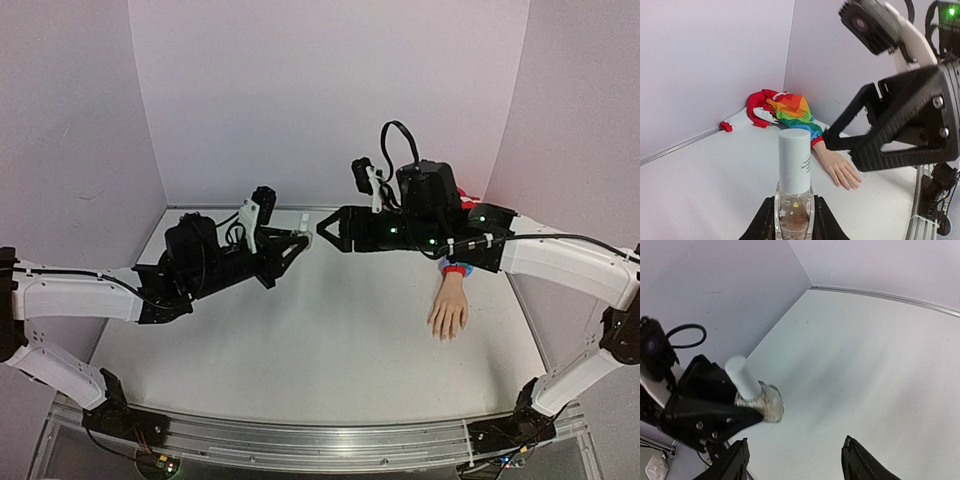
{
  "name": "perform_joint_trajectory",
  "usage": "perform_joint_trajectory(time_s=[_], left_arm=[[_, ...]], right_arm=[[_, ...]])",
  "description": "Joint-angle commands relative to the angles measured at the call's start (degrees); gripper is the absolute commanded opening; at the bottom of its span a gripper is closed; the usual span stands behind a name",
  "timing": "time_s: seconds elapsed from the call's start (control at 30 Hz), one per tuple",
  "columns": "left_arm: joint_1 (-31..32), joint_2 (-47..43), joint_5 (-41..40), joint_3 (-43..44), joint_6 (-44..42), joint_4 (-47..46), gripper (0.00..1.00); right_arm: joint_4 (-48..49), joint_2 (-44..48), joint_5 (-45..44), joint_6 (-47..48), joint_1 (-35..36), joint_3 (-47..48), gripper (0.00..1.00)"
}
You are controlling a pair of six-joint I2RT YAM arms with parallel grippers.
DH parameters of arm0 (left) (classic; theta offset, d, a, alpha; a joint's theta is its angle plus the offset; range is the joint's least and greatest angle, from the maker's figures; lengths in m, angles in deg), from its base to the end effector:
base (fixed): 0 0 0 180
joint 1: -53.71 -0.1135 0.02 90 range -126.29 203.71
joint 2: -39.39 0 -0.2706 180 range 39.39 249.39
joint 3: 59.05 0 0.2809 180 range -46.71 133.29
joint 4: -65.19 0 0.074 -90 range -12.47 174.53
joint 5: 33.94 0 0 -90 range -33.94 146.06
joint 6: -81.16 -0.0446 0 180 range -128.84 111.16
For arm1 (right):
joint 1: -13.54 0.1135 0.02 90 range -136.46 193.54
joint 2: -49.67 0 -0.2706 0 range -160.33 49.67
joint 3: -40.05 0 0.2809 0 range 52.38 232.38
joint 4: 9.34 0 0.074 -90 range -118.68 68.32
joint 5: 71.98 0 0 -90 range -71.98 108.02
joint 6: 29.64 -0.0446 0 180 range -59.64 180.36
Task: Paint the nails
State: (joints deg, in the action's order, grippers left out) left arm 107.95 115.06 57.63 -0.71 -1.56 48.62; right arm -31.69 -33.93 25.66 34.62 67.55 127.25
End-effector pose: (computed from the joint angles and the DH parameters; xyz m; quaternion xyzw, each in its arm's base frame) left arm 0.1976 -0.2764 0.2904 0.2924 0.6489 -0.3676 0.5985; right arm 0.2197 0.3127 0.3621 -0.2357 0.7770 0.4142 0.4113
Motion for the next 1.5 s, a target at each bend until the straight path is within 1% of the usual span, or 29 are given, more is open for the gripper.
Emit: perform_joint_trajectory(time_s=[0.0, 0.13, 0.2, 0.47, 0.6, 0.7, 0.73, 0.77, 0.8, 0.83, 0.87, 0.9, 0.93, 0.97, 1.0, 1.03, 1.07, 1.13, 1.17, 1.2, 1.23, 1.27, 1.3, 1.33, 1.37, 1.43, 1.47], left_arm=[[3.8, 3.1, -10.7, 2.7, -5.3, -1.4, 0.0], [5.5, 4.7, -13.3, 3.6, -5.8, -2.8, 0.0], [6.0, 5.3, -14.4, 4.2, -6.3, -2.5, 0.0], [6.2, 5.7, -12.8, 4.4, -5.7, -3.1, 0.0], [6.1, 5.2, -11.1, 4.4, -5.2, -2.7, 0.0], [6.0, 3.9, -6.8, 4.6, -5.0, -1.3, 0.0], [5.1, 3.1, -2.0, 4.4, -4.2, -1.0, 0.0], [3.5, 2.0, 4.6, 3.9, -3.0, -1.2, 0.0], [1.4, 0.7, 11.8, 3.2, -0.5, -2.2, 0.0], [-1.2, -0.4, 19.9, 2.3, 3.1, -4.4, 0.0], [-4.4, -1.1, 29.7, 1.1, 7.3, -8.1, 0.0], [-7.9, -0.7, 41.6, 0.3, 14.2, -14.7, 0.0], [-10.2, 0.1, 51.4, 0.0, 20.4, -20.6, 0.0], [-11.6, 1.3, 57.6, 0.3, 25.4, -25.5, 0.0], [-12.3, 2.3, 61.8, 0.8, 28.9, -29.1, 0.0], [-12.5, 3.2, 63.8, 1.2, 31.0, -30.6, 0.0], [-12.6, 3.6, 64.1, 1.6, 30.4, -28.8, 0.0], [-12.6, 2.9, 61.1, 1.8, 24.3, -21.7, 0.0], [-12.6, 2.1, 57.7, 1.8, 21.3, -17.6, 0.0], [-12.5, 1.1, 53.2, 1.9, 17.7, -13.5, 0.0], [-12.0, -0.1, 47.4, 2.4, 13.3, -7.9, 0.0], [-11.3, -1.3, 40.1, 2.8, 9.0, -2.5, 0.0], [-10.1, -2.1, 31.1, 3.4, 5.1, 1.3, 0.0], [-8.5, -2.5, 23.7, 4.2, 1.8, 5.1, 0.0], [-6.8, -2.6, 17.3, 5.2, -1.4, 8.6, 0.0], [-2.9, -2.4, 6.2, 6.4, -5.7, 11.8, 0.0], [-1.9, -2.3, 2.7, 6.3, -6.5, 11.8, 0.0]], right_arm=[[-1.9, -3.4, -3.7, -4.8, 0.7, 6.5, 0.61], [-5.4, -7.3, -5.4, -5.3, 1.4, 11.4, 0.58], [-6.2, -8.4, -6.6, -5.8, 1.7, 12.4, 0.56], [-6.9, -11.9, -6.3, -6.0, 2.2, 15.3, 0.41], [-6.9, -12.2, -6.2, -5.2, 2.2, 15.6, 0.27], [-6.7, -11.6, -4.5, -2.6, 2.2, 14.9, 0.12], [-6.6, -11.0, -3.5, -0.7, 2.1, 14.5, 0.03], [-6.2, -10.3, -1.8, 1.6, 2.0, 13.8, 0.0], [-5.4, -9.1, 2.0, 4.2, 1.9, 12.3, 0.0], [-3.6, -7.8, 8.8, 7.0, 1.5, 10.3, 0.0], [-0.5, -6.4, 18.1, 9.9, 0.7, 8.0, 0.0], [2.5, -5.2, 29.7, 12.7, 0.0, 4.9, 0.0], [6.0, -4.2, 38.9, 14.2, -0.7, 2.4, 0.0], [8.5, -3.2, 47.1, 14.7, -0.9, 0.8, 0.0], [10.4, -2.9, 50.4, 14.6, -0.9, 0.3, 0.0], [11.0, -3.0, 52.0, 14.2, -1.0, 0.4, 0.0], [11.1, -3.1, 52.3, 13.7, -1.0, 0.5, 0.0], [11.1, -2.3, 48.9, 13.9, -1.1, -0.5, 0.0], [11.1, -1.5, 46.0, 13.8, -1.2, -1.2, 0.01], [11.1, -0.7, 42.4, 13.5, -1.4, -2.0, 0.06], [11.1, 0.3, 39.2, 13.4, -1.6, -2.8, 0.19], [11.0, 1.4, 35.8, 13.3, -1.6, -3.7, 0.36], [11.0, 2.5, 31.7, 13.2, -1.7, -4.6, 0.53], [11.0, 3.5, 27.4, 13.1, -1.7, -5.5, 0.64], [11.0, 4.4, 23.1, 13.0, -1.7, -6.5, 0.72], [10.4, 5.2, 13.9, 11.5, -1.7, -7.2, 0.79], [10.1, 5.3, 10.8, 10.6, -1.7, -6.8, 0.8]])
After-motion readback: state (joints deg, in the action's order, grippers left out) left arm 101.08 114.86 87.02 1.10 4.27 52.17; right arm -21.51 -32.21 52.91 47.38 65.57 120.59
